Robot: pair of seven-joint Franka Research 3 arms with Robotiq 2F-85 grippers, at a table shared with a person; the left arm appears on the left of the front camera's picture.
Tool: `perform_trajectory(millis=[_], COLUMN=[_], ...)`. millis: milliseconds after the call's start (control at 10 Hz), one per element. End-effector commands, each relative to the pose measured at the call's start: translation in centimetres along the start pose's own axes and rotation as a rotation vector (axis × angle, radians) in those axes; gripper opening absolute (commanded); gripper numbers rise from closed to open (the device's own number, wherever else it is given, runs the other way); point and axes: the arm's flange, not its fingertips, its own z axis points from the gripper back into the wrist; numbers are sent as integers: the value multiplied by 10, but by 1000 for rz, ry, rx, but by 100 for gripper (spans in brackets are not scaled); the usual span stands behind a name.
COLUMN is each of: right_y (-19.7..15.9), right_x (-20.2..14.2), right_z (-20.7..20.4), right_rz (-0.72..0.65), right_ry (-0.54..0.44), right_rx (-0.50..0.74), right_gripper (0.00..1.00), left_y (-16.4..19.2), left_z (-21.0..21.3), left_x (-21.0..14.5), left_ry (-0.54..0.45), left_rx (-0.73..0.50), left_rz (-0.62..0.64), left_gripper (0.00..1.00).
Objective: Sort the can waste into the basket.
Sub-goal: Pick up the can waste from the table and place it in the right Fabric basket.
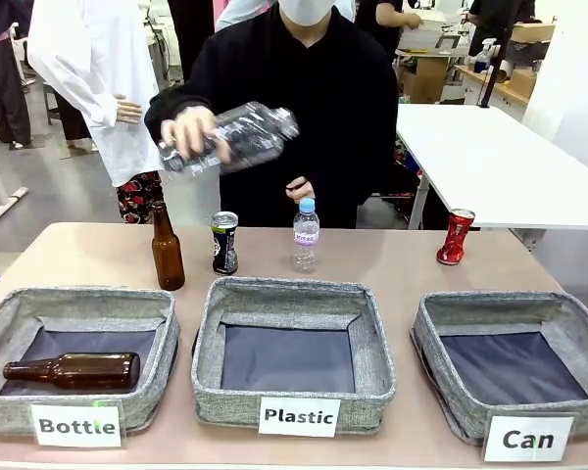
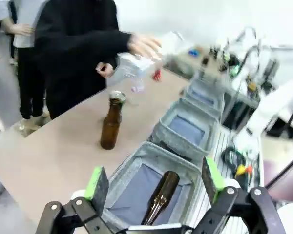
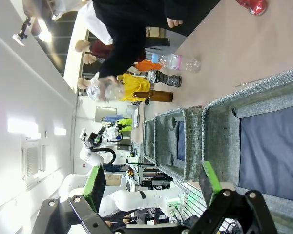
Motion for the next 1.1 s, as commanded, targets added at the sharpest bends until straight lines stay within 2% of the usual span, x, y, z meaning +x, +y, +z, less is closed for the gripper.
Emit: perform_trajectory(millis=[0,100,400,700,1000], right_y=[2,2,2,2,2], right_x=[2,2,2,2,2], right_z=[1,1,1,1,1], right_rz=[26,26,26,26,26], right_ry=[-2,-2,-2,-2,-2], right_rx=[10,10,10,10,10], right_gripper=[100,100,100,100,100], left_y=[40,48,52,29,-19], left_z=[10,9,-13,-65,-167], left_x=[-25,-35,-22,18,57], left_ry=[-150,-165,-129,19,263], left_rx=[-53,-86,-119,-91,27], left_rz=[122,123,118,72,-76], left_gripper=[100,100,100,100,100])
